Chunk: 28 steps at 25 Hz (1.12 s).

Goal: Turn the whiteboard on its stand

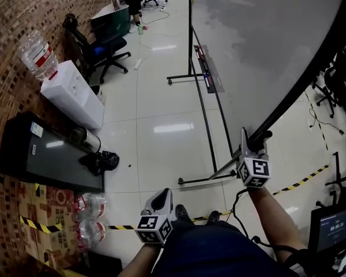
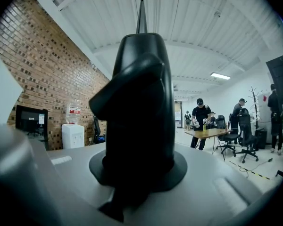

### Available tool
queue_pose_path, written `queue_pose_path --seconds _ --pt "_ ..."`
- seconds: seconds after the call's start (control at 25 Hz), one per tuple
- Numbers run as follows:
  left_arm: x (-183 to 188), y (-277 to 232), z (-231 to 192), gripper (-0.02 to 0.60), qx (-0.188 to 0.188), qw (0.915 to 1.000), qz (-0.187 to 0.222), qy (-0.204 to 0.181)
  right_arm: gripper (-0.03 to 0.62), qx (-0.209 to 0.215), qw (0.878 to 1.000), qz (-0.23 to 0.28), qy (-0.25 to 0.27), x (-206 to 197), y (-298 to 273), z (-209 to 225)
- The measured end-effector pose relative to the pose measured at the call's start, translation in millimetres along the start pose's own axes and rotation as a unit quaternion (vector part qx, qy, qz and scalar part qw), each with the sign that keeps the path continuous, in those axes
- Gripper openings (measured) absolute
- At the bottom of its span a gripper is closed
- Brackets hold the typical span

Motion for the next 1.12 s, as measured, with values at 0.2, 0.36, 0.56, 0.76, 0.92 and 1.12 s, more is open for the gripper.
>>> queue_pose_path --seconds 0.2,0.36,0.56,0.76,0.92,1.12 --pt "-13 8 45 0.006 0.010 0.9998 -0.009 -0.013 0.089 0.002 1.000 0.003 0.010 -4 11 -8" --pt "-27 17 68 0.006 0.032 0.9990 -0.016 -0.028 0.091 0.009 1.000 0.008 -0.016 2 24 -16" --pt "-64 26 77 0.006 0.049 0.9980 -0.033 -0.023 0.095 0.019 0.999 0.014 -0.023 8 45 -21" --pt "-74 34 70 0.006 0.050 0.9978 -0.039 -0.020 0.094 0.013 1.000 0.013 0.003 -7 62 -18" --pt "-55 25 80 0.006 0.025 0.9983 -0.031 -0.041 0.095 0.015 1.000 0.027 -0.001 -17 72 -7" --pt "-70 20 98 0.006 -0.032 0.9991 -0.027 0.001 0.094 0.016 0.999 0.029 0.001 -20 100 17"
Point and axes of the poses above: the fingertips, and each gripper's own axes: y backward along the fingers, z to its right, x out of its top, the point moved 3 cm from there along y, backward along the fingers, and after that the axes turned 12 degrees about -z, right-handed, at the moved point
